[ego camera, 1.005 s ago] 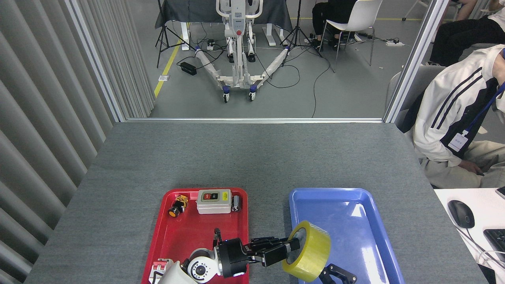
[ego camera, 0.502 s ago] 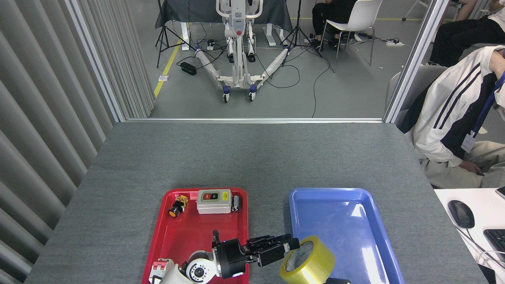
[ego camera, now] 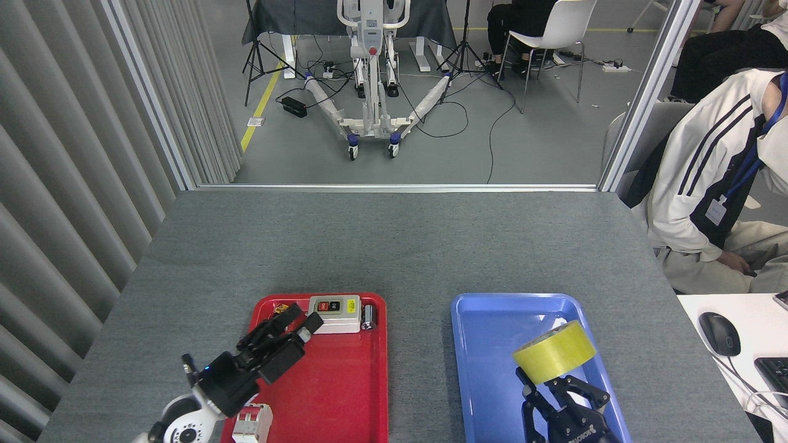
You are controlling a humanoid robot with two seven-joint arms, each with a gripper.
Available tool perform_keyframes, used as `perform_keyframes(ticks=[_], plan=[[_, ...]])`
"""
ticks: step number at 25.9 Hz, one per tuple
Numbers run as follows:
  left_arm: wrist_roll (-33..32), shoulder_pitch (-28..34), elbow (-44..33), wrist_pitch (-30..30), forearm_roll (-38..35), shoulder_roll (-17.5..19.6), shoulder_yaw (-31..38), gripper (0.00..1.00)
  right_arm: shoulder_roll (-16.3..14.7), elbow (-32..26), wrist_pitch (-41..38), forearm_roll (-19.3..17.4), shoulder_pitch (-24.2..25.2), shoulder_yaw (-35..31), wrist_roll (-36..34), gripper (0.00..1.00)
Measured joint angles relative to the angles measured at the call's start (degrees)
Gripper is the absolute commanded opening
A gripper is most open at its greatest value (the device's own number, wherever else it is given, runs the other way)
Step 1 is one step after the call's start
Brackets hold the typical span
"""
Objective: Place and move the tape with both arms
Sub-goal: 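Withdraw the left gripper and lower the tape into the blue tray, then open the right gripper to release the tape and lift away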
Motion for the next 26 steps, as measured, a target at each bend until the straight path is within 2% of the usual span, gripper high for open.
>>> perform_keyframes(ticks=[2,4,6,8,9,10,11,12,19,26], plan=[[10.2,3.5,-3.7,6.9,-11.4,2.3,0.7,0.98,-0.7,-0.4,1.9,-1.0,-2.4,-0.5,13.8,0.0],[15.9,7.3,-8.1,17.1,-23.9,3.2,0.2,0.98,-1.2,-0.7,2.8,-1.5,-4.6,-0.7,27.2,0.0],[18.4,10.3,-11.5,28.2,-33.9,3.1,-1.8,0.99,-1.5,-1.1,3.1,-1.8,-6.6,-0.8,39.2,0.0],[19.9,12.0,-13.5,37.0,-39.5,2.7,-3.5,0.99,-1.7,-1.3,3.2,-2.4,-8.4,-0.8,48.6,0.03],[20.5,12.4,-14.0,40.2,-41.1,2.6,-4.1,0.99,-1.9,-1.3,3.2,-2.8,-9.1,-0.7,51.8,0.18],[21.0,12.6,-14.4,42.2,-42.1,2.5,-4.5,0.99,-2.1,-1.4,3.2,-3.3,-10.1,-0.7,55.2,0.42],[21.7,12.8,-14.7,43.8,-42.8,2.5,-4.7,0.99,-2.4,-1.4,3.4,-3.7,-10.8,-0.7,57.3,0.78],[22.4,12.9,-15.0,44.8,-43.3,2.5,-4.9,0.99,-2.6,-1.4,3.6,-4.2,-11.5,-0.7,59.0,1.0],[23.5,13.2,-16.2,46.5,-44.2,2.5,-5.1,0.99,-3.4,-1.9,4.6,-5.4,-12.1,-0.5,61.5,1.0],[23.9,13.8,-16.4,46.5,-44.3,2.6,-4.8,1.0,-4.0,-4.3,4.6,-7.8,-9.1,-0.9,51.9,1.0]])
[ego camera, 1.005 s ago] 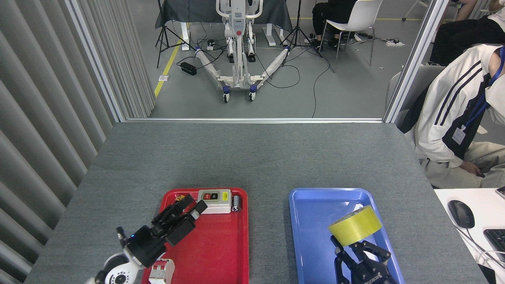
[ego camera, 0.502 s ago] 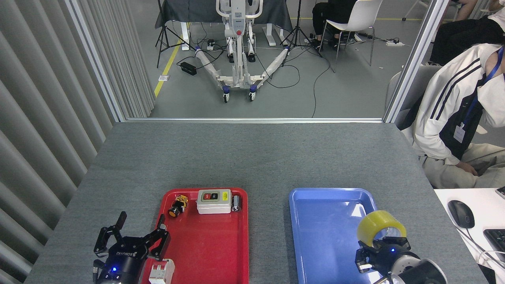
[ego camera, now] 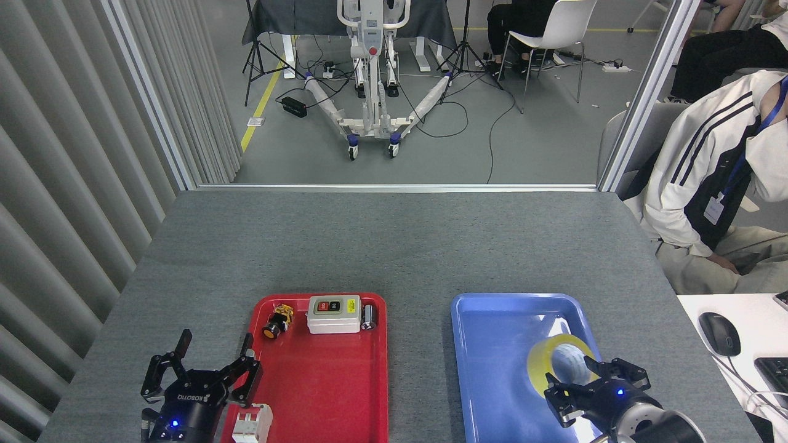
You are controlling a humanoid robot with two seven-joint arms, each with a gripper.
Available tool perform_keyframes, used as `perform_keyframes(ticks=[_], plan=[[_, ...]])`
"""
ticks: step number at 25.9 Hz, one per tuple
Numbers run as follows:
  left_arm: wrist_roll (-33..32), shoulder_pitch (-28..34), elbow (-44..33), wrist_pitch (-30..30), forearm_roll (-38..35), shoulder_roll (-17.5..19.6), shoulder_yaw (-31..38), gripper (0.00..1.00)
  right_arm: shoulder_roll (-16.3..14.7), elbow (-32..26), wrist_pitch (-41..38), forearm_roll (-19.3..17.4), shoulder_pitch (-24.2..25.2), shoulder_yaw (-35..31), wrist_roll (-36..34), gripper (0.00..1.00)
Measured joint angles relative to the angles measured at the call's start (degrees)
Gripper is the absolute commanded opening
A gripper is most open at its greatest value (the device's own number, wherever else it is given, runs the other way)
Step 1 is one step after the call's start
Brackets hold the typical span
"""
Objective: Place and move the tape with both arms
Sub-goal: 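Open the right gripper to release the tape and lift away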
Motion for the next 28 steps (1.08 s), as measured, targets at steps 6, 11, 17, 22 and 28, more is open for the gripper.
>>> perform_keyframes(ticks=[6,11,17,22,28], plan=[[0.3,0.2,-0.1,0.0,0.0,0.0,0.1,1.0,-0.1,-1.6,0.5,-1.1,3.4,-1.0,-16.5,1.0],[0.5,0.2,-0.1,0.1,0.0,-0.2,0.8,1.0,0.9,-2.0,-0.4,-2.7,5.9,-2.4,-28.3,1.0],[0.5,0.1,-0.1,0.1,0.1,-0.5,1.2,1.0,6.5,-1.8,6.0,-3.1,10.7,-3.6,-46.4,1.0],[0.5,0.1,0.1,0.1,0.1,-0.4,1.3,1.0,9.3,-1.3,10.3,-3.1,11.8,-2.7,-51.0,1.0],[0.5,0.8,0.1,0.1,0.1,-0.3,1.7,1.0,10.5,-0.1,10.5,-3.1,11.7,-2.2,-51.6,1.0]])
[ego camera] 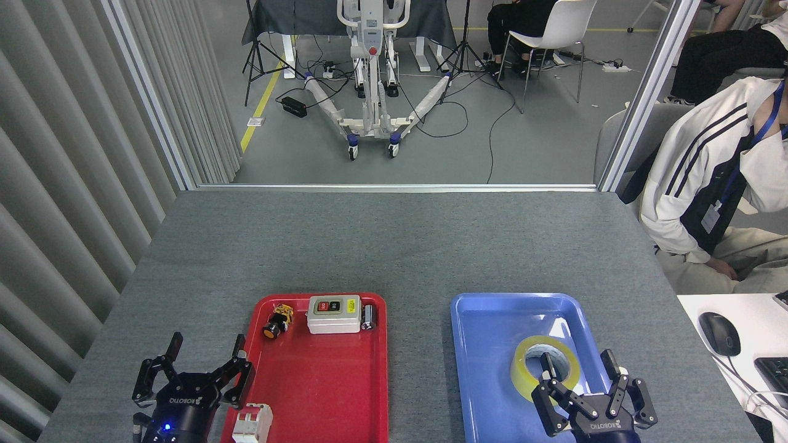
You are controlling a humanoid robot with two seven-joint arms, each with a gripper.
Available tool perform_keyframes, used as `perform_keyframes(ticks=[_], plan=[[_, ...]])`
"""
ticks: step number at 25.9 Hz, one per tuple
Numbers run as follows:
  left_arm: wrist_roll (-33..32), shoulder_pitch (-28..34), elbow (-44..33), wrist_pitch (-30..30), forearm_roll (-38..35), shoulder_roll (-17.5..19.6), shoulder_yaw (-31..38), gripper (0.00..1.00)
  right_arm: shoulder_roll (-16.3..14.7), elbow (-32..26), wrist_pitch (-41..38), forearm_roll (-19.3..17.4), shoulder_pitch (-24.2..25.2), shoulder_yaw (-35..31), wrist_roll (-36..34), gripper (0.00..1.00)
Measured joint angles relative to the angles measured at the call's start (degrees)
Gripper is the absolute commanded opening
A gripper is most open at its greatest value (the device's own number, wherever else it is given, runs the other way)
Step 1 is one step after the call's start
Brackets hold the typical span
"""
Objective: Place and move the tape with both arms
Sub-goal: 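Open the right gripper to release the tape and lift away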
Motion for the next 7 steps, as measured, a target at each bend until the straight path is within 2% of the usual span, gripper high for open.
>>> perform_keyframes(ticks=[7], plan=[[0.0,0.6,-0.8,0.0,0.0,-0.1,0.7,1.0,0.2,0.7,-0.1,0.0,-0.2,0.1,0.0,1.0]])
